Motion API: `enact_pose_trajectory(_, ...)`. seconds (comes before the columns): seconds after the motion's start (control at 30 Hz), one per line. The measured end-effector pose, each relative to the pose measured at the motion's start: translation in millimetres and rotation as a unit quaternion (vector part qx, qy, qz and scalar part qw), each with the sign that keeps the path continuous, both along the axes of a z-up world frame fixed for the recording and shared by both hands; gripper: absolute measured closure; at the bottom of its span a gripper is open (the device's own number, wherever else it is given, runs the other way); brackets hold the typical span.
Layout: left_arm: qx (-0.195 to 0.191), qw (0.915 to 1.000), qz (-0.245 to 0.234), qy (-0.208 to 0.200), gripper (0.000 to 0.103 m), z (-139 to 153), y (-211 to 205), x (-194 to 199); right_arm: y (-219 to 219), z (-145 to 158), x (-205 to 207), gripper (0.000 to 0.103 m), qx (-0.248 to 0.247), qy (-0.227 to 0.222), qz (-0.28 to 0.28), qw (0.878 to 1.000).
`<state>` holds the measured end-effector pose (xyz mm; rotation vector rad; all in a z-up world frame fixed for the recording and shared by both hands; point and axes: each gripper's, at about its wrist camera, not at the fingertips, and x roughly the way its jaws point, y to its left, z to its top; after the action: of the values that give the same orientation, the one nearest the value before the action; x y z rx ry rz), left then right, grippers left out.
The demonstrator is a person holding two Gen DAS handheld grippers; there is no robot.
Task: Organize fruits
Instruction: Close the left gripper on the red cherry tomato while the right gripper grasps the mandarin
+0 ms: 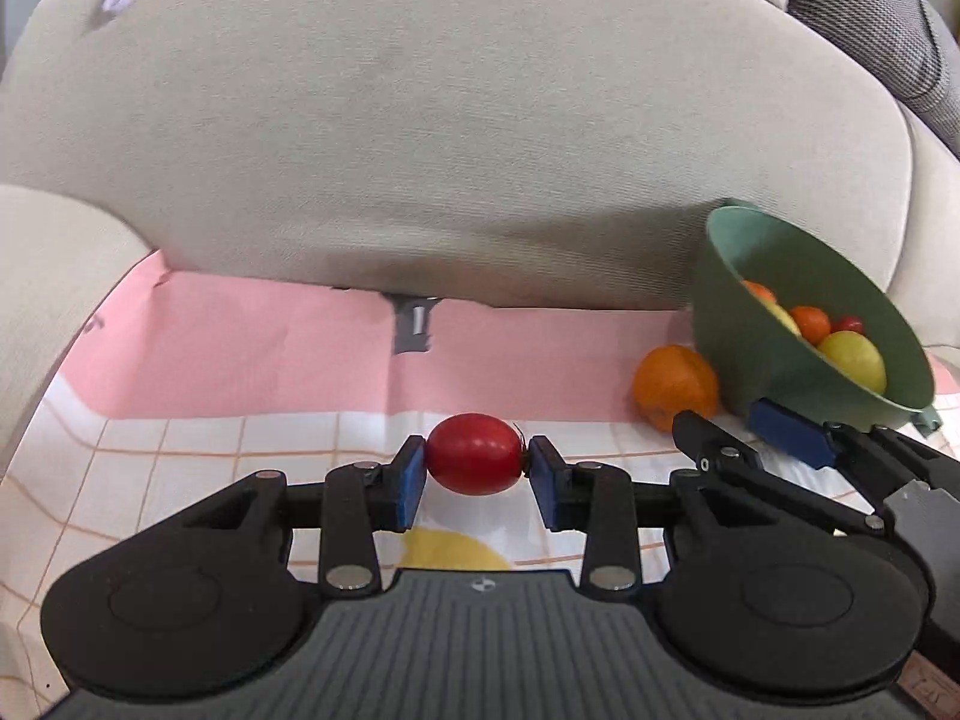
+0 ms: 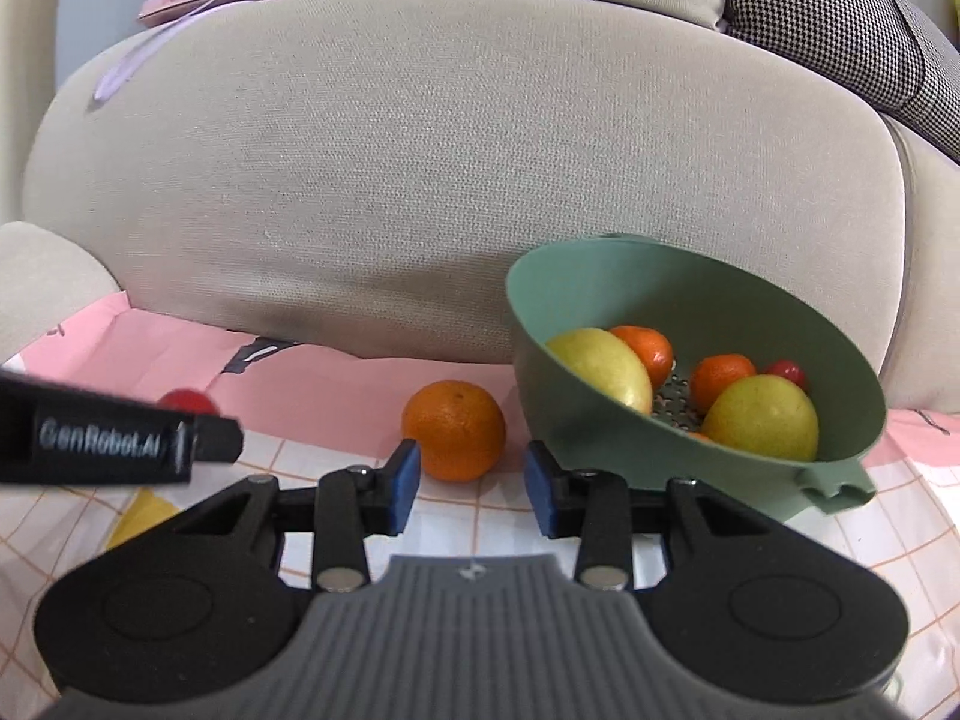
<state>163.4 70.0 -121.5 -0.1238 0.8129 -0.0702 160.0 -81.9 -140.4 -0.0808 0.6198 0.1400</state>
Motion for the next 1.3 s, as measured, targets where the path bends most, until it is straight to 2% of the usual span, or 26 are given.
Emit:
enact_pose_trajectory(0.1, 0.001, 0.9999, 0.010, -0.011, 0.062, 0, 6, -2, 9, -2, 5, 0.045, 0.003, -0.002, -0.020, 1.000)
enact_pose_trajectory(0.13, 0.001, 0.9998, 0.012, -0.016, 0.062, 0, 7, -2, 11, -3, 7, 0.043, 0.008, -0.001, -0.022, 1.000)
enact_pose_trajectory(0.37, -0.011, 0.9994, 0.029, -0.019, 0.062, -3, 19, 0, 31, -11, 14, 0.043, -0.016, -0.009, -0.052, 0.998)
enact_pose_trajectory(0.57, -0.011, 0.9992, 0.033, -0.017, 0.062, -4, 22, 2, 37, -16, 26, 0.044, -0.013, -0.005, -0.076, 0.997)
enact_pose_trajectory(0.67, -0.012, 0.9992, 0.034, -0.015, 0.062, -5, 23, 2, 38, -16, 29, 0.047, -0.018, -0.005, -0.075, 0.997)
enact_pose_trajectory(0.8, -0.008, 0.9995, 0.027, -0.012, 0.062, -7, 21, 2, 33, -18, 32, 0.056, -0.015, 0.005, -0.077, 0.997)
enact_pose_trajectory(1.2, 0.011, 0.9998, 0.018, -0.005, 0.062, -9, 14, 1, 15, -10, 26, 0.059, 0.010, 0.031, -0.021, 0.999)
enact_pose_trajectory(1.3, 0.004, 0.9999, 0.016, 0.004, 0.062, -7, 11, 1, 10, -7, 19, 0.059, 0.021, 0.042, -0.005, 0.999)
